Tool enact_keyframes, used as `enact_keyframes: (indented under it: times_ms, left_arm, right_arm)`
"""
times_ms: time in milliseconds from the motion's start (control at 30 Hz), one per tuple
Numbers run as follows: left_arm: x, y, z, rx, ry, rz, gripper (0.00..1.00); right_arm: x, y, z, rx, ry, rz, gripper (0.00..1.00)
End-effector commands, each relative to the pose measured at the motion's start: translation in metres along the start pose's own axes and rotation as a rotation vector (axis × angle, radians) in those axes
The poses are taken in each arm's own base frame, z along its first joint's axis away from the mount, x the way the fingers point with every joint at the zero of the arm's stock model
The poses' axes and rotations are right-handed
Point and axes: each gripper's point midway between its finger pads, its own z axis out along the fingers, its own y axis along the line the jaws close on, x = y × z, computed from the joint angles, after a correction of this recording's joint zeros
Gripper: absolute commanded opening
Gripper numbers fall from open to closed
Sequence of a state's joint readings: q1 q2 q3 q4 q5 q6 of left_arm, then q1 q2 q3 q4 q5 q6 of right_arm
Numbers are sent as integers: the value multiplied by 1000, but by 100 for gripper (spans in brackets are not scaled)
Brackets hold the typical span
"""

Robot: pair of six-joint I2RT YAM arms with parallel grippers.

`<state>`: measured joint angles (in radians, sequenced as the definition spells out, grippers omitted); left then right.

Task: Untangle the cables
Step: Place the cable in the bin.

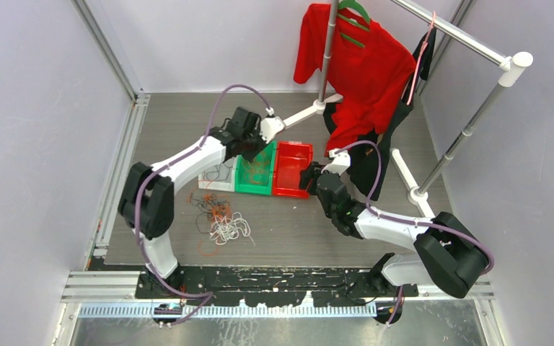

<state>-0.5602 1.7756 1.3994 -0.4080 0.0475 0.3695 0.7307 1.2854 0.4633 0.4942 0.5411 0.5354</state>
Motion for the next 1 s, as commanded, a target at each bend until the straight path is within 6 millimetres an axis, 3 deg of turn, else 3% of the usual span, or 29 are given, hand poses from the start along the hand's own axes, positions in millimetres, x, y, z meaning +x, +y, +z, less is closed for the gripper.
enact_keyframes:
  times_ms: [0,133,267,367,500,600,767,967]
  left_arm:
    - [5,-13,17,66,50,4,0]
    - [0,-22,23,128,34,-4,3]
    - [-13,-31,12,218,16,-30,31]
    - [-18,-28,1,268,5,-63,59]
    - [-13,-30,-16,347,29,-83,79]
    - [-17,-29,-32,373,12,-102,85]
    - [-45,-28,-71,423,-75,-143,87]
    - [-44,-9,-89,347,-71,-138,87]
  right_arm:
    - [-15,11,1,-23,-29,50,61]
    - [-12,12,1,-31,-18,49,61]
    - [-9,15,5,-32,0,49,60]
    - [-6,23,10,-51,19,49,59]
    - [-7,38,16,-89,38,55,60]
    - [-11,49,21,-108,48,45,62]
    - [-12,61,35,-100,82,18,64]
    - [-16,65,40,-89,72,22,65]
